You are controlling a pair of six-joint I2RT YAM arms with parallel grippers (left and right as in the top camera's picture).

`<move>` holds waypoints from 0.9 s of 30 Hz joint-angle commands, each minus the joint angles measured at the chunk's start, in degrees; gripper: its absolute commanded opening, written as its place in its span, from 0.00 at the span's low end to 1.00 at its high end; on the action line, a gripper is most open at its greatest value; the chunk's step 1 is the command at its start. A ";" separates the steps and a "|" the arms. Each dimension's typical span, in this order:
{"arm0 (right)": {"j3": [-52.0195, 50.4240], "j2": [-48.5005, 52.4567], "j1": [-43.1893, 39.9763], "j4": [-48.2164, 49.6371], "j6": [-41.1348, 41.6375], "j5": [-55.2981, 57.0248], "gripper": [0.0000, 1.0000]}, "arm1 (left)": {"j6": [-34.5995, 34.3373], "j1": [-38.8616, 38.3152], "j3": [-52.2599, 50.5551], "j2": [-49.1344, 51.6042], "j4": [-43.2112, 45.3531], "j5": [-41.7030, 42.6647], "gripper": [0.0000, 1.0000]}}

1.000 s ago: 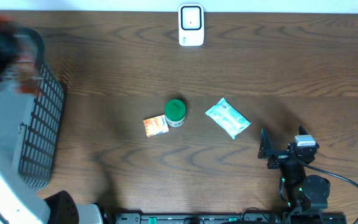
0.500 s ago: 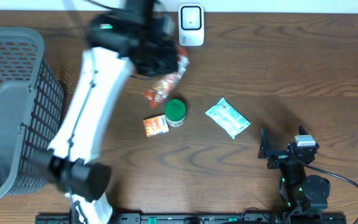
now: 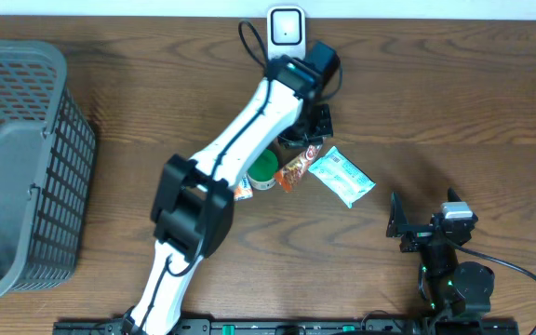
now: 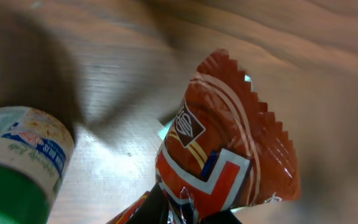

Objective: Scan the item barcode
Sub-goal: 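Hold the chocolate bar under the white scanner with the left gripper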

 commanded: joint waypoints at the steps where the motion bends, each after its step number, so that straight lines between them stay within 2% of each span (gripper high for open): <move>1: -0.20 -0.15 -0.39 -0.04 -0.48 0.26 0.99 | -16.52 -0.61 0.11 3.23 -0.02 -8.04 0.07; 3: -0.20 -0.15 -0.39 -0.04 -0.48 0.26 0.99 | -16.24 -0.81 0.11 3.98 1.25 -8.52 0.12; 7: -0.20 -0.15 -0.39 -0.04 -0.48 0.26 0.99 | -10.10 -0.96 0.55 3.54 2.47 -11.10 0.78; 12: -0.20 -0.15 -0.39 -0.04 -0.48 0.26 0.99 | -8.79 -0.96 1.20 -1.20 -3.04 -26.45 0.82; 15: -0.20 -0.15 -0.39 -0.04 -0.48 0.28 0.99 | -4.17 -0.79 1.20 -5.73 -2.60 -30.42 0.82; 17: -0.20 -0.15 -0.39 -0.04 -0.48 0.28 0.99 | 0.33 -0.81 1.20 -8.52 -1.31 -29.49 0.78; 19: -0.20 -0.15 -0.39 -0.04 -0.48 0.26 0.99 | 2.03 -0.94 1.20 -9.84 -1.07 -27.61 0.54; 20: -0.20 -0.15 -0.39 -0.04 -0.48 0.28 0.99 | 3.26 -0.98 1.20 -10.19 -1.05 -25.90 0.35; 22: -0.20 -0.15 -0.39 -0.04 -0.48 0.26 0.99 | 4.66 -0.96 1.07 -10.14 -1.03 -22.97 0.07; 27: -0.20 -0.15 -0.39 -0.04 -0.48 0.26 0.99 | 6.01 -0.96 -1.46 -8.55 1.22 -16.68 0.07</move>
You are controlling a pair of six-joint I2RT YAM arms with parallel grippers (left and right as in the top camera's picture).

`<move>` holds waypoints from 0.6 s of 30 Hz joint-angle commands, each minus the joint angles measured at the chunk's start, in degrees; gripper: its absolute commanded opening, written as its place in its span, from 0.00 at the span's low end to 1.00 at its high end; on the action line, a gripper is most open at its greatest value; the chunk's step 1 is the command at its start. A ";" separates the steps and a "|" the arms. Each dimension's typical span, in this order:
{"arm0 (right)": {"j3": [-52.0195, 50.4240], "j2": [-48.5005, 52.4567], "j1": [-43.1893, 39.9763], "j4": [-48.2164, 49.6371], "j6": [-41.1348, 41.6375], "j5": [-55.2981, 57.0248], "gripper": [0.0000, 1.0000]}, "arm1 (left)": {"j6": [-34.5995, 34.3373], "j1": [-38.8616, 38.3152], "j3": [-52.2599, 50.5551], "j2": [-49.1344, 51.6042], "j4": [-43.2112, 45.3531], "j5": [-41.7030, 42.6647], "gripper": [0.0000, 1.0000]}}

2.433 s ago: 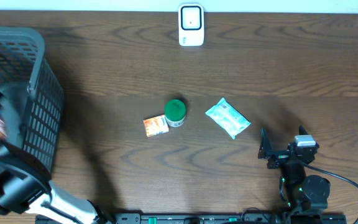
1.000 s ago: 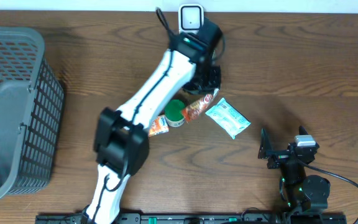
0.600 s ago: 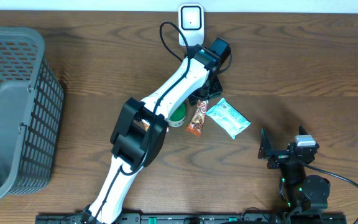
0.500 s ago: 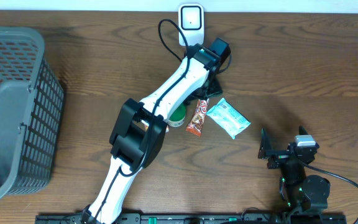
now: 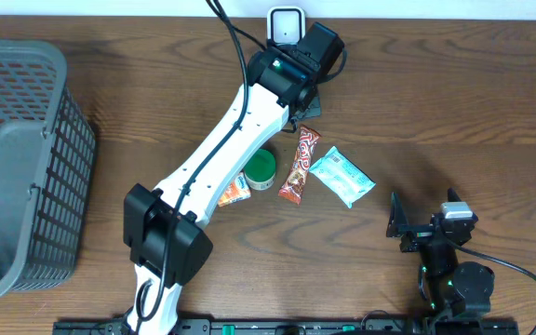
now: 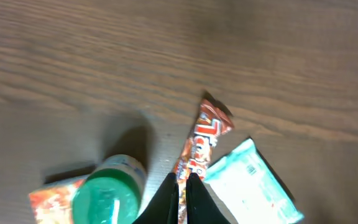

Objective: Scan the item barcode
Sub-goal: 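Hold the chocolate bar under the white scanner with the left gripper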

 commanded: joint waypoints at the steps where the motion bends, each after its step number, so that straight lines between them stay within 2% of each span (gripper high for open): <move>1: -0.20 -0.15 -0.39 -0.04 -0.48 0.26 0.99 | 3.78 -0.07 -2.69 3.28 1.25 6.27 0.07; 8: -0.20 -0.15 -0.39 -0.04 -0.48 0.26 0.99 | 8.79 -0.09 -5.57 6.38 3.80 15.13 0.07; 18: -0.20 -0.15 -0.39 -0.04 -0.48 0.26 0.99 | 15.93 -1.44 -5.68 11.23 4.11 17.57 0.07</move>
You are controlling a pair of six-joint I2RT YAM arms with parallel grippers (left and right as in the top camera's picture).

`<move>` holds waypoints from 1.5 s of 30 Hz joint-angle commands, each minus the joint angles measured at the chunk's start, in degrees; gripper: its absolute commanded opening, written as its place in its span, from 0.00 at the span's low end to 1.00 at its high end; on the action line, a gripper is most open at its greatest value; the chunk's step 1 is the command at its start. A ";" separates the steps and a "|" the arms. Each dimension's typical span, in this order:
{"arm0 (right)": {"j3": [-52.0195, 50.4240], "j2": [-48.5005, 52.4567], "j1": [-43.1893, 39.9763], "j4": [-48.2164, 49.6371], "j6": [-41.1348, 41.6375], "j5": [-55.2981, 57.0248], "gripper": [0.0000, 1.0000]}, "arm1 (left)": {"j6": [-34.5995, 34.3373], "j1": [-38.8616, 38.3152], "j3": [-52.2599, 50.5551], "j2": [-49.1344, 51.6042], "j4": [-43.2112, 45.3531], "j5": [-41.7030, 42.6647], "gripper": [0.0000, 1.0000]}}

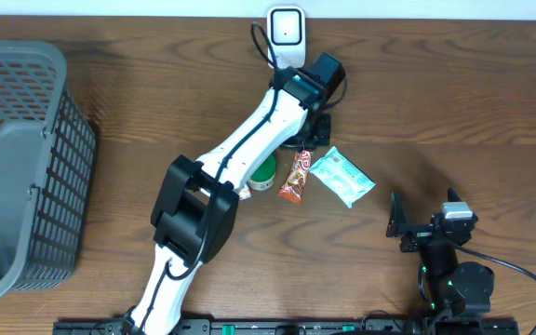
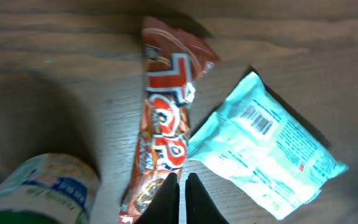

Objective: Scan the item barcode
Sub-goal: 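Hold the chocolate bar under the white scanner with the left gripper, then lower the chocolate bar beside the mint-green pack and release it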

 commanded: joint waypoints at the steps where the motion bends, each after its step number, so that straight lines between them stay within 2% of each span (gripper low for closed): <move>1: -0.20 -0.15 -0.39 -0.07 -0.48 0.28 0.99 | 3.80 -0.92 0.07 2.60 0.09 1.53 0.08; 10: -0.20 -0.15 -0.39 -0.07 -0.48 0.26 0.99 | 3.74 -0.85 -0.04 7.98 0.61 0.90 0.07; 19: -0.20 -0.15 -0.39 -0.07 -0.48 0.26 0.99 | 3.76 -0.15 0.15 8.57 0.20 -12.66 0.07; 25: -0.20 -0.15 -0.39 -0.07 -0.48 0.26 0.99 | 3.08 0.66 1.86 5.75 -0.39 -17.20 0.07; 31: -0.20 -0.15 -0.39 -0.07 -0.48 0.26 0.99 | 3.10 0.66 2.71 -0.48 2.45 -17.38 0.08; 34: -0.20 -0.15 -0.39 -0.07 -0.48 0.26 0.99 | 3.10 0.85 2.71 -2.21 5.01 -17.38 0.13; 45: -0.20 -0.15 -0.39 -0.07 -0.48 0.28 0.99 | 3.08 3.37 1.75 0.44 6.19 -17.35 0.14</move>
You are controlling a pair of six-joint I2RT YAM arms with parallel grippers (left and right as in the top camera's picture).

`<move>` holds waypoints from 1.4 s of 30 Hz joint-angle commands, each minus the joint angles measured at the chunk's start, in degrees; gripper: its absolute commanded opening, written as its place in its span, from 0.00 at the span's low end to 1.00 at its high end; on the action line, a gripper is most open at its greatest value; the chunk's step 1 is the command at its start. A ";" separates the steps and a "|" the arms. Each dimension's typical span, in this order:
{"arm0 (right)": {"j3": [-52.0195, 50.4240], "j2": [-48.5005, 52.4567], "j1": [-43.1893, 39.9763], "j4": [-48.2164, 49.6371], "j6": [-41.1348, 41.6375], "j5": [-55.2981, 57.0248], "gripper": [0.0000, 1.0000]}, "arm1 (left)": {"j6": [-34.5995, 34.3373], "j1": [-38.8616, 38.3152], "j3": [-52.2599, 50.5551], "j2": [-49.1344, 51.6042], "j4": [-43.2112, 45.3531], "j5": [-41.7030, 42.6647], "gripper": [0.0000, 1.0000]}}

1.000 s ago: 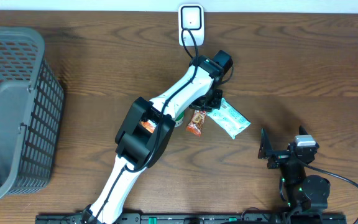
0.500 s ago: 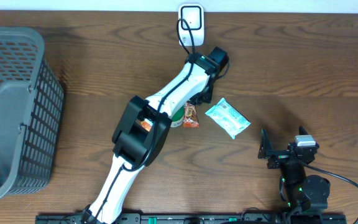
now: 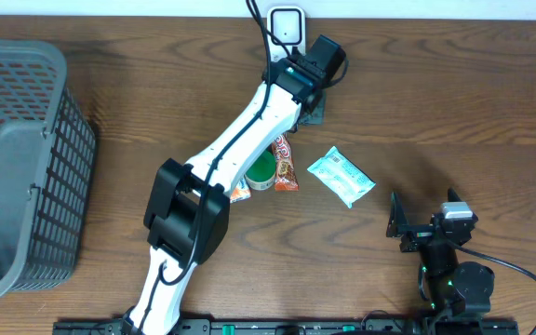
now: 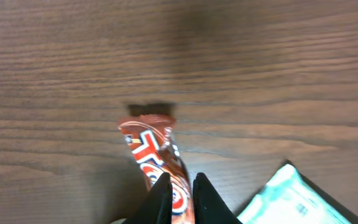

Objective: Scan the item barcode
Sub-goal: 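Lower the chocolate bar beside the mint-green pack and release it, then grasp the green-lidded jar on the table with the right gripper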

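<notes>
A red candy bar (image 3: pixel 285 166) lies lengthwise on the wooden table, next to a green-capped bottle (image 3: pixel 262 168). In the left wrist view the candy bar (image 4: pixel 151 146) shows below and between my black fingertips (image 4: pixel 161 194). My left gripper (image 4: pixel 179 190) hangs above the bar with only a slim gap between its jaws and nothing gripped. In the overhead view the left gripper (image 3: pixel 309 100) is just in front of the white scanner (image 3: pixel 287 26) at the table's back edge. My right gripper (image 3: pixel 400 223) rests at the front right, and its jaws are too small to read.
A teal packet (image 3: pixel 341 177) with a barcode lies right of the bar, and its corner (image 4: pixel 291 196) shows in the left wrist view. An orange packet (image 3: pixel 239 193) peeks out by the bottle. A grey mesh basket (image 3: pixel 21 158) fills the far left.
The candy bar now lies a little further left, straight beside the bottle and apart from the teal packet. My left gripper has moved back towards the scanner and sits higher above the table.
First my left gripper was down at the items with the candy bar's end close at its fingertips. Then it was raised near the scanner, with the bar lying on the table. Then it was low over the bar and teal packet, and now it is back near the scanner.
</notes>
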 commanded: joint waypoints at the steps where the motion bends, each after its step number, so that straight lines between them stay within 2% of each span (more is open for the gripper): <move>1: -0.20 -0.15 -0.39 -0.07 -0.48 0.28 0.99 | -0.13 1.66 -0.52 2.19 -0.55 -0.90 0.13; 25: -0.20 -0.15 -0.39 -0.07 -0.48 0.28 0.99 | 0.98 2.69 -4.81 8.87 -2.49 -0.61 0.14; 34: -0.20 -0.15 -0.39 -0.07 -0.48 0.26 0.99 | 2.58 2.89 -4.46 8.02 -3.52 -0.57 0.14; 39: -0.20 -0.15 -0.39 -0.07 -0.48 0.28 0.99 | 4.52 3.52 0.33 4.31 -7.80 -0.76 0.14; 40: -0.20 -0.15 -0.39 -0.07 -0.48 0.26 0.99 | 5.31 3.67 1.38 2.62 -8.15 -0.81 0.17; 42: -0.20 -0.15 -0.39 -0.07 -0.48 0.26 0.99 | 6.23 3.89 3.15 -1.14 -8.44 -1.64 0.38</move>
